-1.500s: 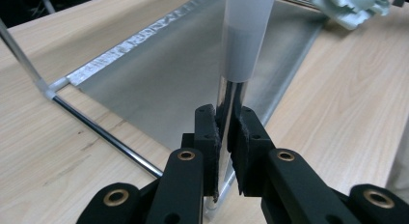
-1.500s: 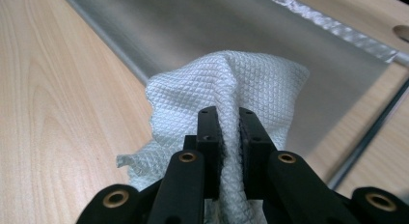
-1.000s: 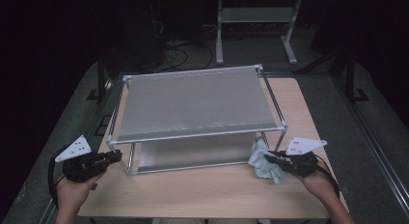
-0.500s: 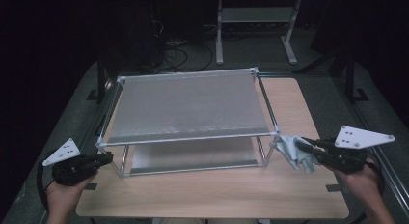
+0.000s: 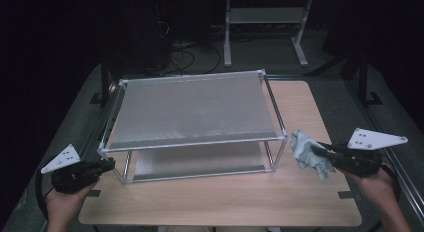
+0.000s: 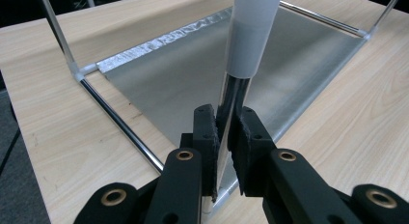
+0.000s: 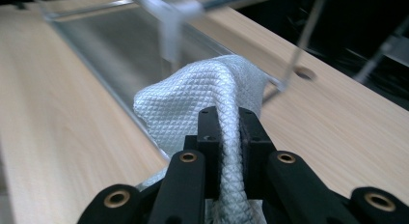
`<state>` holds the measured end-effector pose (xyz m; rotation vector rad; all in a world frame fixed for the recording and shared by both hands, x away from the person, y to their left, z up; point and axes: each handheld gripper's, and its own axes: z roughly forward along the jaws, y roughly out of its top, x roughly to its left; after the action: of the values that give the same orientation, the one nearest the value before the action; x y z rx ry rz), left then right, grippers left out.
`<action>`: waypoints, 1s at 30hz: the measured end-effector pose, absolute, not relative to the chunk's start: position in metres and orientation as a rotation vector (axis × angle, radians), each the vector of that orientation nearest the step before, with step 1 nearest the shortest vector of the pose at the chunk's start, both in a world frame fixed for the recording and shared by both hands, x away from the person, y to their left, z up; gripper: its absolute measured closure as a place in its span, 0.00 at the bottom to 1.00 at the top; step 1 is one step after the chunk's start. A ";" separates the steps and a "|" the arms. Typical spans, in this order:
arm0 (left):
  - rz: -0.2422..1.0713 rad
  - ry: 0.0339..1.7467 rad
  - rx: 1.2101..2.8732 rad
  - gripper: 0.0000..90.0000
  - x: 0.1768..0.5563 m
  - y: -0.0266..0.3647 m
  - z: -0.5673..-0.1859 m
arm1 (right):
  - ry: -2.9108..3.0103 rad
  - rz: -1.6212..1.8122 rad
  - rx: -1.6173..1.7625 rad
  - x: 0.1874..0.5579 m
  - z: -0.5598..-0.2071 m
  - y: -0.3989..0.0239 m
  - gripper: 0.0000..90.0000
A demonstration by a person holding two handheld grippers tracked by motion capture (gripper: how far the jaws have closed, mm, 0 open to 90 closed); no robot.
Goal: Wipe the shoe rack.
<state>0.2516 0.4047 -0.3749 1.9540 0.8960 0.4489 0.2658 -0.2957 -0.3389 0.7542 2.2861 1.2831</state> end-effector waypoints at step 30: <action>0.466 0.859 1.961 0.89 0.251 0.404 -0.377 | 2.513 1.257 0.723 0.300 -0.390 -0.248 0.91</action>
<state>0.2515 0.4044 -0.3768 1.9614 0.8585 0.4659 0.3004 -0.2479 -0.3901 0.7235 2.5132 1.2567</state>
